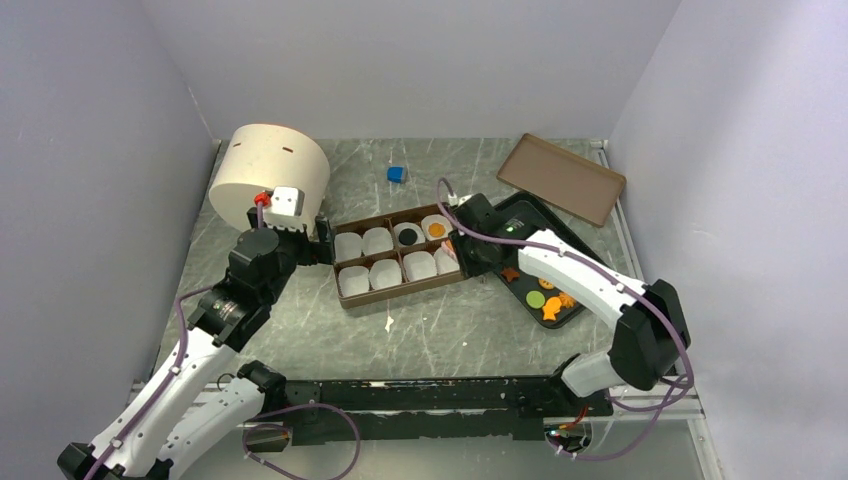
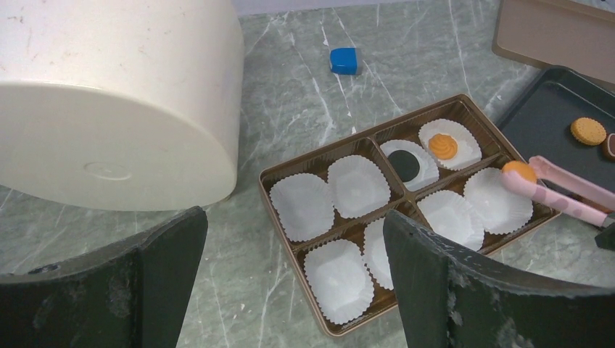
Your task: Pack the cookies
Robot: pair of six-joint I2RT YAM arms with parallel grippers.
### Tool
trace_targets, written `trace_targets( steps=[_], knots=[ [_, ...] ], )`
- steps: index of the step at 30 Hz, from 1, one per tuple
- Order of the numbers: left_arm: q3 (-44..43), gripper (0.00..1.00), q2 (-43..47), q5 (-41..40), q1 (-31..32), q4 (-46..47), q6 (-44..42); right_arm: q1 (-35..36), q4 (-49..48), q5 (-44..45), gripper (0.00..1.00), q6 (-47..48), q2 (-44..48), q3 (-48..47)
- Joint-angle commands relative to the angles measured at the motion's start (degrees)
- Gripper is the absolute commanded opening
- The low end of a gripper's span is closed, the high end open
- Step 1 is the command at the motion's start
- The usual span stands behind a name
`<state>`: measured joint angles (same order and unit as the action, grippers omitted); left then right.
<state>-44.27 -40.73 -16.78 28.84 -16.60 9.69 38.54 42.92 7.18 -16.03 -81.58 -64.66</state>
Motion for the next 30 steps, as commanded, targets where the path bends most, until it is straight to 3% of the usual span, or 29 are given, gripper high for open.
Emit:
trace_targets(
  steps=[1, 26, 30],
  knots=[
    [-0.7, 0.96, 0.0, 0.6, -0.3, 2.2, -1.4, 1.8, 2.5, 2.3, 0.25, 0.7, -1.7, -2.5],
    [-0.7, 0.96, -0.1, 0.9, -0.3, 2.4, -1.4, 3.4, 1.9, 7.2, 0.48, 1.5, -8.3, -5.1],
    [-0.7, 0.96, 0.0, 0.7, -0.3, 2.4, -1.4, 3.3, 1.9, 7.4, 0.48, 1.4, -7.9, -5.4]
  ],
)
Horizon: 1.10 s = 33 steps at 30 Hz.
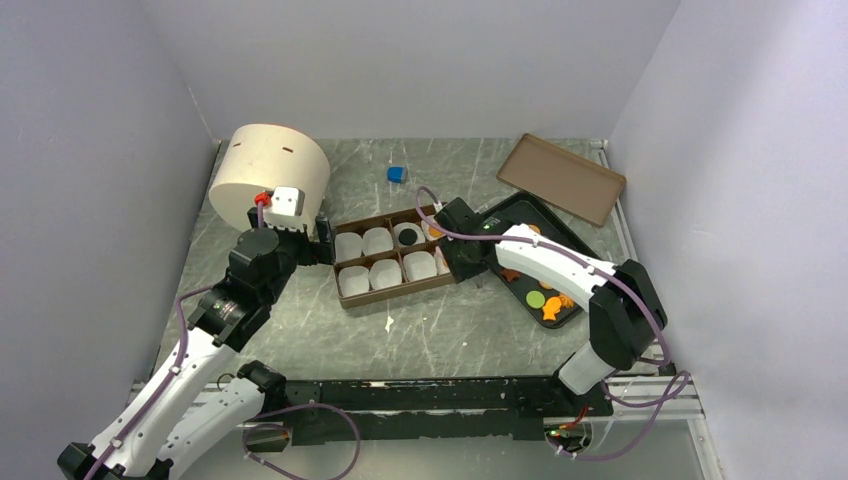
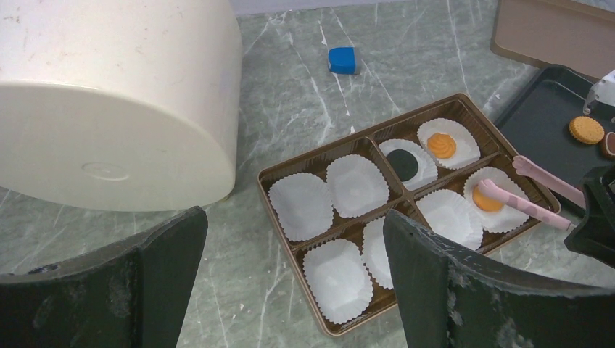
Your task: Pack the cookies
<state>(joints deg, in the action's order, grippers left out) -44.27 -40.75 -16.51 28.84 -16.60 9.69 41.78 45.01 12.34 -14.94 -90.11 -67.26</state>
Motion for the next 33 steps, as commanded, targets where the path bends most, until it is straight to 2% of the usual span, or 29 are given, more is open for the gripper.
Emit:
trace_targets(
  steps=[1, 8, 15, 22, 33],
  knots=[
    [-0.6, 0.96, 0.1, 0.4, -0.3, 2.4, -1.4, 0.1, -0.3, 2.3, 0.48, 0.1, 1.0, -2.8],
    [-0.6, 0.96, 0.2, 0.3, -0.3, 2.4, -1.4, 0.1, -0.5, 2.6, 0.41, -0.3, 4.8, -3.1],
    [-0.6, 0.96, 0.2, 0.3, -0.3, 2.4, -1.4, -1.0, 1.2, 4.1, 0.39, -1.1, 8.3, -3.4],
    [-0.6, 0.96, 0.2, 0.4, -0.3, 2.4, -1.5, -6.2, 4.3, 1.9, 0.38, -2.4, 10.8, -2.8],
    [-0.6, 0.96, 0.0, 0.6, -0.3, 2.4, -1.5, -16.3, 6.3, -1.8, 0.38, -6.3, 15.0, 3.8]
  ],
)
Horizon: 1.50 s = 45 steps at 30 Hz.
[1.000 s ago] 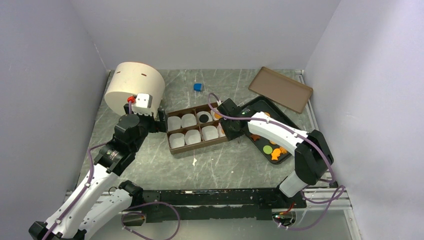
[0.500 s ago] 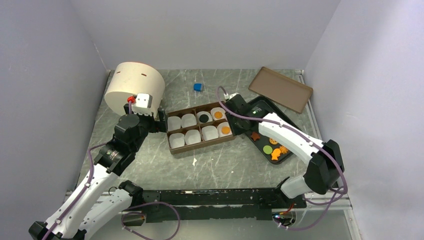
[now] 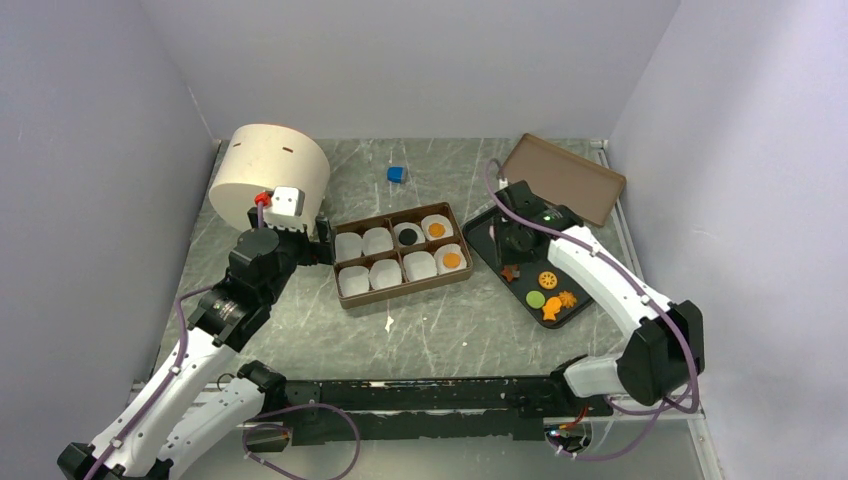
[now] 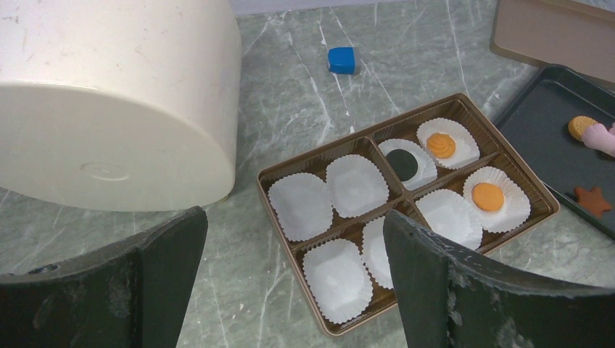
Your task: Pack the cookies
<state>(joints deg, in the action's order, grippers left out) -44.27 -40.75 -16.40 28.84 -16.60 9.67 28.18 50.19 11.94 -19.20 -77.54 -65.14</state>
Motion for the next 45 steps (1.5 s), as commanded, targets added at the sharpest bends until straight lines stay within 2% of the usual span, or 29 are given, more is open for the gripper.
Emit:
trace_targets(
  steps=[1, 13, 36, 42, 45],
  knots=[
    [-0.6, 0.96, 0.1, 0.5, -0.3, 2.4, -1.5, -3.1, 1.3, -1.7, 0.38, -2.0, 2.2, 2.2],
    [-0.6, 0.96, 0.0, 1.0, -0.3, 2.4, -1.5, -5.5, 0.8, -2.7, 0.40, -2.0, 0.1, 7.1],
    [-0.6, 0.96, 0.4, 0.9, -0.3, 2.4, -1.7, -6.8, -0.6, -4.0, 0.41, -2.7, -4.9, 8.7],
    [-0.5, 0.96, 0.1, 1.1, -0.3, 2.6, -1.6, -6.9, -1.5, -4.9, 0.39, -2.5, -5.1, 9.3],
    [-0.6, 0.96, 0.1, 1.1, -0.3, 2.6, -1.7, -6.8, -1.7, -5.0, 0.35, -2.4, -5.0, 8.9]
  ],
)
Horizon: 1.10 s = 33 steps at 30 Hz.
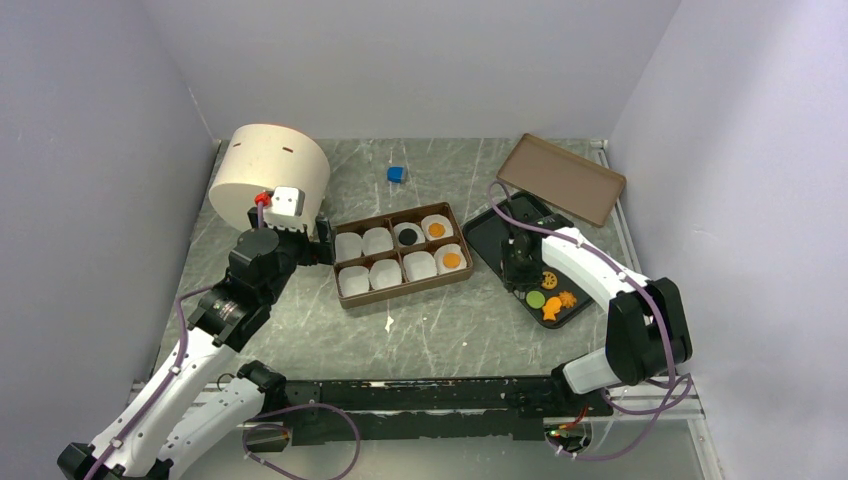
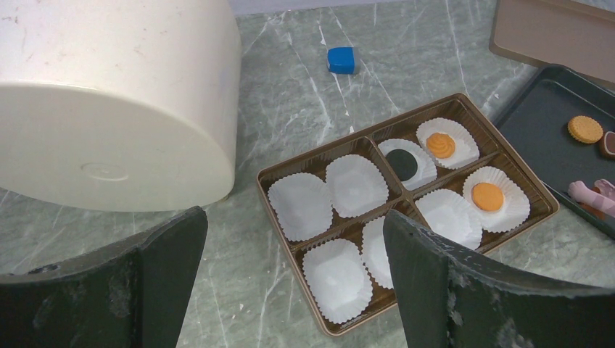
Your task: Pack the cookies
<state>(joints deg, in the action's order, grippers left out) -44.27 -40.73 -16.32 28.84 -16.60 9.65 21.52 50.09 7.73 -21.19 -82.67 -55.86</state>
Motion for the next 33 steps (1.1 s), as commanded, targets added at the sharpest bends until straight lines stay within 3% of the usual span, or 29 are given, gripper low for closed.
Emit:
trace_targets(
  steps=[1, 19, 33],
  knots=[
    [-0.6, 0.96, 0.0, 0.9, -0.3, 2.6, -1.6, -0.2, -1.4, -0.6, 0.34, -0.3, 0.4, -0.8],
    [-0.6, 0.96, -0.2, 1.4, -0.3, 2.5, -1.6, 0.6, -2.6, 1.1, 0.25, 2.8, 3.9, -9.8],
    [-0.7, 0.96, -0.4, 1.0, -0.4, 2.4, -1.7, 14.1, -7.9, 0.1, 0.24, 6.3, 1.3, -15.6]
  ],
)
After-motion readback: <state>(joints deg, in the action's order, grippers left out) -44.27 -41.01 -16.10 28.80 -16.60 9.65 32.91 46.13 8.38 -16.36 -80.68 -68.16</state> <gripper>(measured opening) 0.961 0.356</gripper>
